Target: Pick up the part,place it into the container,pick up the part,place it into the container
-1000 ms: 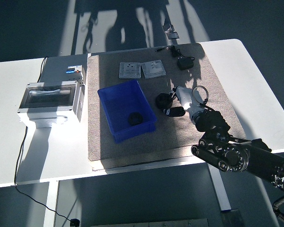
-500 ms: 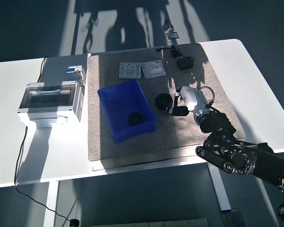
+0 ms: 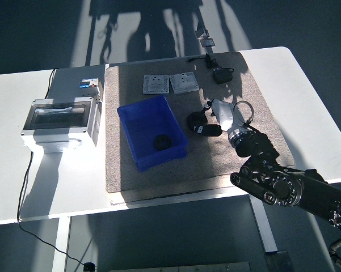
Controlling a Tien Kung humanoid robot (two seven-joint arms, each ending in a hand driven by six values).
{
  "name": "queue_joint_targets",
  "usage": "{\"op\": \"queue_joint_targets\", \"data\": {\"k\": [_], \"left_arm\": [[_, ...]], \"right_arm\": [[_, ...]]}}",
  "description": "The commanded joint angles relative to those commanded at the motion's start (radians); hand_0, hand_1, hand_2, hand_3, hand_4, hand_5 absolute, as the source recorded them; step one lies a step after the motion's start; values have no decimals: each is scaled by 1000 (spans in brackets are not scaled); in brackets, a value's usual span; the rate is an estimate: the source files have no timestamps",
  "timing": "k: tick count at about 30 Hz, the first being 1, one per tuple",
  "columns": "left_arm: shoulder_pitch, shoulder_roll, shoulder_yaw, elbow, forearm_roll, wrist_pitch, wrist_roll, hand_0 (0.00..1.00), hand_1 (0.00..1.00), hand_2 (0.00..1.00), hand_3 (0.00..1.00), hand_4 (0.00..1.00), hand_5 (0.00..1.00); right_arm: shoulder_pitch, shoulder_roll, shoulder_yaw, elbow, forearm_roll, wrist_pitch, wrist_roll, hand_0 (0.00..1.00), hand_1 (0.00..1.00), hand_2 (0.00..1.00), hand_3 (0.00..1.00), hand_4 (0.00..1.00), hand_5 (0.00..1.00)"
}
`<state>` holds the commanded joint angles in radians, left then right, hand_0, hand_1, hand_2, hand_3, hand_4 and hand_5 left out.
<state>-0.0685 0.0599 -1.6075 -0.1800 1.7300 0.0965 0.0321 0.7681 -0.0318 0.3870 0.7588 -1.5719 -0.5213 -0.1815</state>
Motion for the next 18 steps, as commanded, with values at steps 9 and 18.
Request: {"op": "queue_joint_targets", "data": {"k": [9,18], "left_arm": [[-2,1,15,0,-7,3,3,684,644,603,542,403,499],[-4,-1,30,0,-21,2,2,684,644,608,544,404,496]], "right_arm": [[6,-5,-7,-1,-5,1,-2,737,651,725,806,885,360],[36,32,-93,-92,25,40,2,740,652,724,800,897,361]]}}
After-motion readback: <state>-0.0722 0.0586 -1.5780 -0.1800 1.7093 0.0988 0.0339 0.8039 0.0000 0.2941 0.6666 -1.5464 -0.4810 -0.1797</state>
